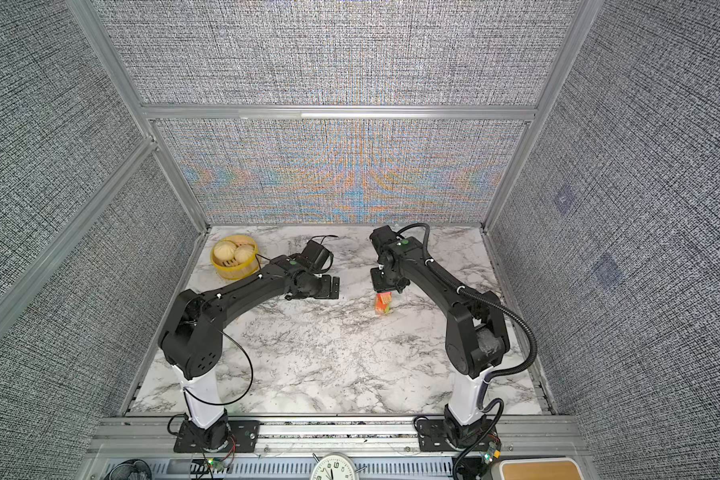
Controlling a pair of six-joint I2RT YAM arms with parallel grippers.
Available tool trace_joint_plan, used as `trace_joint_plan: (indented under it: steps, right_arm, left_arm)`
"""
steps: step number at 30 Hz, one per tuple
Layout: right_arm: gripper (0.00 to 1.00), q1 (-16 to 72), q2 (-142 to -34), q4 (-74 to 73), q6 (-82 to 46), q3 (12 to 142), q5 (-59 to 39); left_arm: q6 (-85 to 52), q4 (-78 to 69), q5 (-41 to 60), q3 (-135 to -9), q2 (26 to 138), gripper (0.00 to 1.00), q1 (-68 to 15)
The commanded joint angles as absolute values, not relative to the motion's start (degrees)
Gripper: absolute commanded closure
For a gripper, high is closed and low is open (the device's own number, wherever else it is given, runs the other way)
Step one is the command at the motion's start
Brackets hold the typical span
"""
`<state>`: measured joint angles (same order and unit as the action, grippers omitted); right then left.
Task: Build the wood block tower
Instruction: 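Lower the magenta cube onto the stack and open the right gripper, then lift the right gripper away from the stack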
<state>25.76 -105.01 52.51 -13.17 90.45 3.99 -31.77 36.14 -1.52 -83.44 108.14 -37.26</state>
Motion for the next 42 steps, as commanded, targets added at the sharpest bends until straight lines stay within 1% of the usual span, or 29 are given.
trace_joint_plan:
  steps: [1,7,12,15,19,24,28,34,36,39,42]
  right_arm:
    - [0.56,25.69,-104.76,52.73,-13.01,90.52,3.53]
    - [0.46,25.75,-103.49,52.56,-12.96,90.28,3.34]
    - [0.41,25.75,-100.38,51.33,-12.92,89.36,3.6]
    - [0.4,25.74,-97.58,49.25,-13.48,88.86,3.08]
    - [0.4,25.87,-94.64,45.19,-14.36,88.71,0.32]
    - [0.4,26.84,-93.4,39.03,-14.94,89.2,-1.24]
    - [0.4,27.71,-95.39,34.01,-15.46,90.85,-4.3]
    - [0.4,28.74,-101.66,33.22,-15.03,97.48,-8.93]
    - [0.4,28.91,-103.39,33.06,-14.92,99.28,-10.03]
    - [0.4,28.89,-105.45,32.72,-14.75,101.09,-11.62]
    - [0.4,28.9,-106.82,32.43,-14.47,102.07,-12.93]
  left_arm:
    - [-31.46,37.2,-2.27,-83.58,108.11,0.01,-37.18]
    - [-31.48,38.68,-3.45,-84.5,108.34,0.01,-37.18]
    - [-32.64,40.12,-4.94,-84.41,106.69,0.01,-36.34]
    - [-33.43,40.0,-3.87,-82.66,104.22,0.0,-34.42]
    - [-34.32,40.57,-2.0,-78.59,99.67,0.01,-29.84]
    - [-32.9,45.89,-8.54,-75.41,94.2,0.05,-25.98]
    - [-32.26,48.82,-8.92,-73.46,91.56,0.11,-22.43]
    - [-33.98,50.18,-8.0,-70.31,90.96,0.17,-15.8]
    - [-35.27,49.76,-7.83,-68.98,91.18,0.16,-13.49]
    - [-37.75,48.57,-7.24,-66.83,91.41,0.07,-10.25]
    - [-39.99,45.97,-5.98,-64.17,91.15,0.03,-6.96]
